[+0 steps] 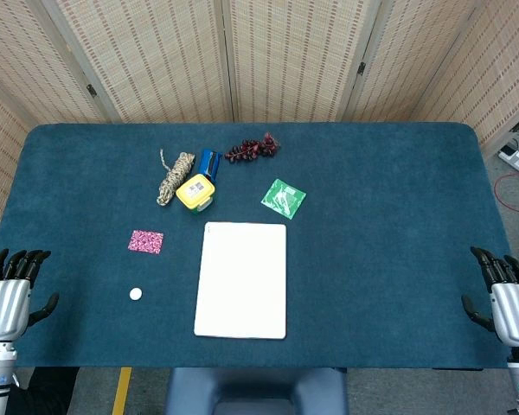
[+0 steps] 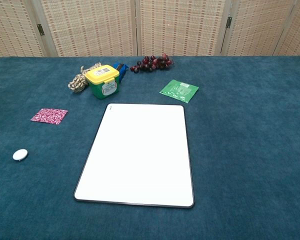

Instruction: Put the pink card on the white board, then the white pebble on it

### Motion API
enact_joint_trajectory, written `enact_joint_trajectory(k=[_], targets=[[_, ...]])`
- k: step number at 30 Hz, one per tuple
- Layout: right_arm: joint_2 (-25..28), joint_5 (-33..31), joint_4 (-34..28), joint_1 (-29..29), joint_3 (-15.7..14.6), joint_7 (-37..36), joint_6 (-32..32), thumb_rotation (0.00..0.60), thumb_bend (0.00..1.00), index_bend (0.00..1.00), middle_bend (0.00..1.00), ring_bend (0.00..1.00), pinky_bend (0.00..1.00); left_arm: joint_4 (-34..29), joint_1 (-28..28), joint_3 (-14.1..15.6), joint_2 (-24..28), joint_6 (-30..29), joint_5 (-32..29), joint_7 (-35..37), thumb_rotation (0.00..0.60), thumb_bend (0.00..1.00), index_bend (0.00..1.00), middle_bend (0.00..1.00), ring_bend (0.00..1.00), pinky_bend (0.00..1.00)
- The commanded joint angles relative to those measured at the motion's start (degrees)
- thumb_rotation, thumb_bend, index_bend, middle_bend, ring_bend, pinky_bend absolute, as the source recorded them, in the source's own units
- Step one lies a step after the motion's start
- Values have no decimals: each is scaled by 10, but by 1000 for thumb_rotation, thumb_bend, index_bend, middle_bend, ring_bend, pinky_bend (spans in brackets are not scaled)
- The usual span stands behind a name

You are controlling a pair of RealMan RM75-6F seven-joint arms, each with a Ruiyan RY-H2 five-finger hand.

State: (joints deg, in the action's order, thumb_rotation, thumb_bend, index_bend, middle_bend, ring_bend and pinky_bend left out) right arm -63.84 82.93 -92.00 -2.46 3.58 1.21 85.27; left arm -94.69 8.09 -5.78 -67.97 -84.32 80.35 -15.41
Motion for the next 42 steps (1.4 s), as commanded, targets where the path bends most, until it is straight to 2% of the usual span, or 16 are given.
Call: enact_joint_trajectory(k=[1,14,24,33,36,42], targets=[[1,-1,-2,2,0,0,2,600,383,76,156,181,93,-1,3,0,-2,5,-3,-3,600,343,195,211,150,0],[1,6,-1,9,0,-5,11,600,383,76,155,180,93,1,6,-1,1,11,-8,-2,600,343,199,211,151,0],[5,12,1,15,-2,-14,19,600,383,76,155,179,93,2,32,-9,8,39,-4,1,600,343,217,211,156,0],[9,16,-1,15,-1,-14,18,600,383,76,155,179,93,43,112,-31,-3,146,-17,11,600,344,232,212,164,0],[11,16,-5,14,0,-11,17,600,383,76,155,181,93,70,154,-39,-12,207,-25,27,600,345,234,212,164,0],[14,16,-11,14,0,-4,17,600,384,76,155,181,93,136,218,-50,-45,290,-47,29,600,346,244,212,163,0]])
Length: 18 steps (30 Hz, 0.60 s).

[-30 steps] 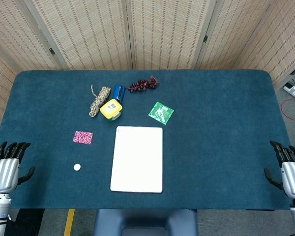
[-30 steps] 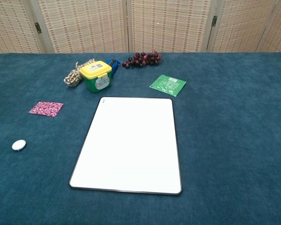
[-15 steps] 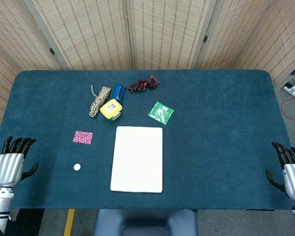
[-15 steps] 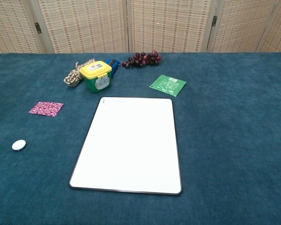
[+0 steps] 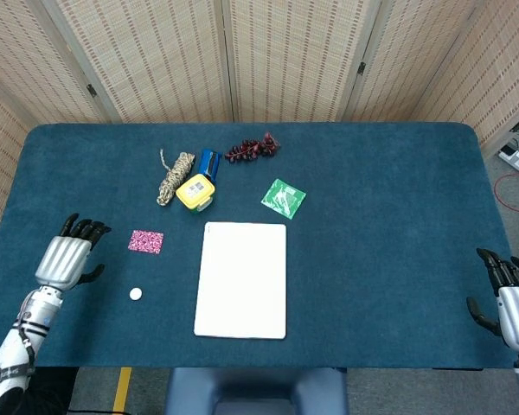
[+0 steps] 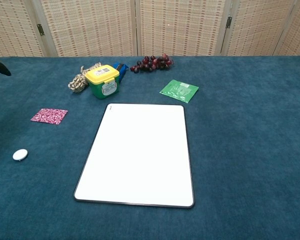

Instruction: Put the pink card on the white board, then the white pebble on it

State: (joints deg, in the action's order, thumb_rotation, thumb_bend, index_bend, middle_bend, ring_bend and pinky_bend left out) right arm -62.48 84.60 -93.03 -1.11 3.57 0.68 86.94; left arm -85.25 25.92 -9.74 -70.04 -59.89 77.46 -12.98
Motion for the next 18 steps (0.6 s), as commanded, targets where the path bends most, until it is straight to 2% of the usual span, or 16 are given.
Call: enact_joint_trajectory(k=[1,9,18], targets=[[2,-1,-2,1,0,2,0,600,384,76,155,181,93,56,51,-12,-33,61,-26,6,600,345,247,211,163,0],[7,-6,-8,3,2,6,0,600,383,76,155,181,93,145,108,-13,-85,151,-80,7,600,346,264,194,147,0],[6,-10,-5,1,4,2,-6,600,383,76,155,180,93,203,140,-8,-129,194,-127,-14,600,344,260,163,108,0]])
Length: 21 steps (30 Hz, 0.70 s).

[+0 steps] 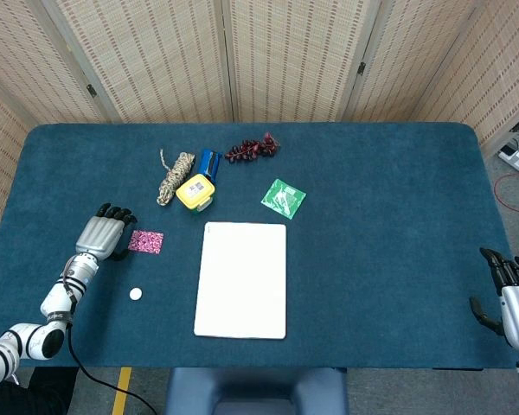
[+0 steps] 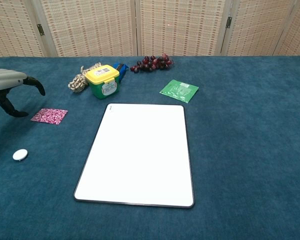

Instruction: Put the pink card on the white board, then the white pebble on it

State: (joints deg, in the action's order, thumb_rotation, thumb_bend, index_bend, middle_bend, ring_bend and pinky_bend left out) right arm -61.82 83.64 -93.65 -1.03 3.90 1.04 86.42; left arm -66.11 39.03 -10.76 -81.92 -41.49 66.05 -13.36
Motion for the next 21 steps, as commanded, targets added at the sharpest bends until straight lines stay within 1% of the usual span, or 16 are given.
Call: enact_joint_trajectory(k=[1,12,21], targets=[[-1,0,2,0,0,-2,-1,600,383,76,155,180,93,14,12,4,-13,13,-18,-14,600,343,259,159,103,0],[-2,-3,11,-2,1,-13,-8,600,383,76,155,181,93,23,33,10,-36,16,-62,-54,600,325,283,144,88,0],[-2,-6,16,1,0,-21,-6,600,383,76,156,180,93,25,46,17,-45,19,-95,-77,600,324,302,130,80,0]])
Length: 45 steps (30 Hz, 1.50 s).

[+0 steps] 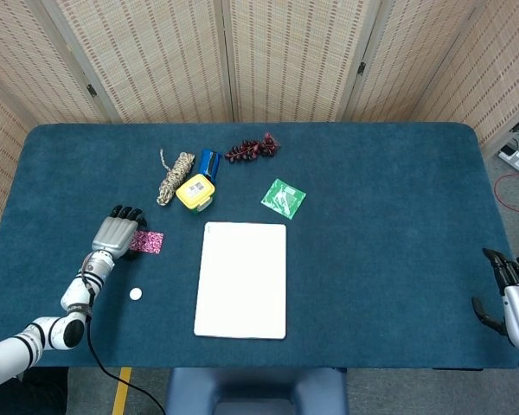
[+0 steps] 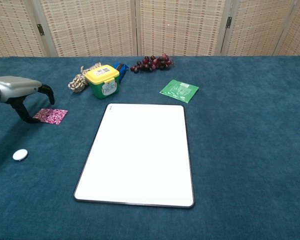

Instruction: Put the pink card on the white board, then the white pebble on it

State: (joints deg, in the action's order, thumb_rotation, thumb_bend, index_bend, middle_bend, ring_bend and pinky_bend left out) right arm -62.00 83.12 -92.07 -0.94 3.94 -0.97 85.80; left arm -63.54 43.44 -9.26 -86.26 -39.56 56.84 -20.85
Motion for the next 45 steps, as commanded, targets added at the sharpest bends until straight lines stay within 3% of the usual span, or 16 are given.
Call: enact_joint_trajectory(k=[1,21,33,38,45], targets=[[0,0,1,0,0,-2,0,600,383,76,155,180,93,-1,2,3,-2,0,-5,-3,600,324,304,130,79,0],[3,0,2,2,1,-7,1,600,383,76,155,179,93,16,16,16,-14,5,-40,-13,600,324,352,128,81,0],[3,1,0,3,1,-5,3,600,383,76,155,179,93,15,15,19,-15,-11,-26,0,600,326,422,128,87,0],[4,1,-1,4,1,-4,5,600,383,76,156,179,93,-32,11,17,8,-40,-1,3,600,326,418,128,87,0],[3,3,-1,2,1,-5,2,600,383,76,155,179,93,-145,11,21,47,-97,56,-22,600,326,418,128,87,0]])
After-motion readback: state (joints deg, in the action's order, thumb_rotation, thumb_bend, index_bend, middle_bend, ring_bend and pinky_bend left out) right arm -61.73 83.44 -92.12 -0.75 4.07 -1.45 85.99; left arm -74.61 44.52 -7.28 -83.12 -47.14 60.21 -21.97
